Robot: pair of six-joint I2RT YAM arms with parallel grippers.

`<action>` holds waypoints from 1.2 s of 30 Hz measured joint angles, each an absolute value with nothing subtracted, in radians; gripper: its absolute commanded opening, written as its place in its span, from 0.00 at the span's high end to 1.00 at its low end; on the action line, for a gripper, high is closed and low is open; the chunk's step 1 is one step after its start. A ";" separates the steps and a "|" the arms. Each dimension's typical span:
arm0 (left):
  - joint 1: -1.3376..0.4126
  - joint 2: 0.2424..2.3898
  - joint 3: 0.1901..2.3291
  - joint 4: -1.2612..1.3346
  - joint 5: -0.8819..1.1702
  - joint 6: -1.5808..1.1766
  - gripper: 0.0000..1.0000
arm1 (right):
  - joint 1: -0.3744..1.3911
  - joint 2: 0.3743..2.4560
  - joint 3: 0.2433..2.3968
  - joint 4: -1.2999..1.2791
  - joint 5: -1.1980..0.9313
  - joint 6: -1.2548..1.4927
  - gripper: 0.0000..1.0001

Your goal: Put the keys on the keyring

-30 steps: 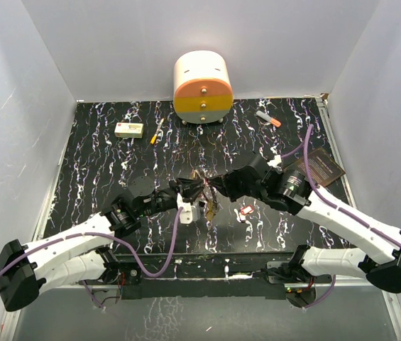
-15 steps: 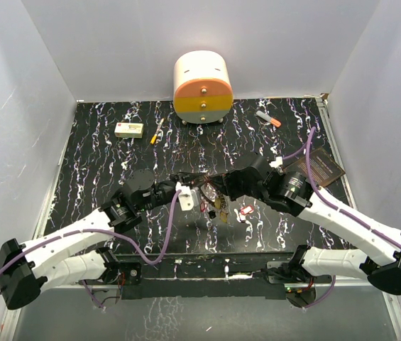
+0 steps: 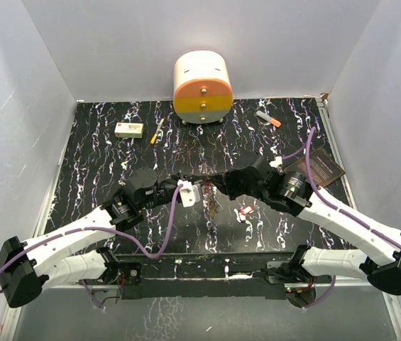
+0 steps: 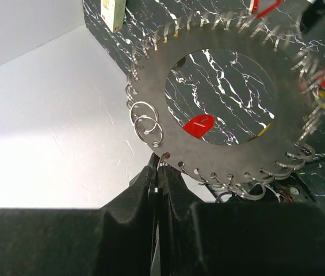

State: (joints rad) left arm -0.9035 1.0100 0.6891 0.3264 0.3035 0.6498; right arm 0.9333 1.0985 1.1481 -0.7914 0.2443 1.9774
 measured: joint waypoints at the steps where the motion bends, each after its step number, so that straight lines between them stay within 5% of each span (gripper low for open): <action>1: -0.904 1.010 0.693 0.322 0.304 0.645 0.85 | 0.933 1.098 1.148 -0.790 0.244 1.977 0.94; 9: -0.905 1.010 0.711 0.315 0.307 0.594 0.86 | 0.933 1.098 1.148 -0.781 0.242 1.977 0.94; 15: -0.905 1.011 0.711 0.314 0.302 0.574 1.00 | 0.933 1.098 1.147 -0.780 0.240 1.977 0.94; 30: -0.905 1.024 0.722 0.277 0.304 0.580 1.00 | 0.933 1.091 1.114 -0.757 0.246 1.976 0.93; 36: -0.905 1.026 0.758 0.220 0.330 0.564 1.00 | 0.935 1.079 1.114 -0.756 0.262 1.948 0.84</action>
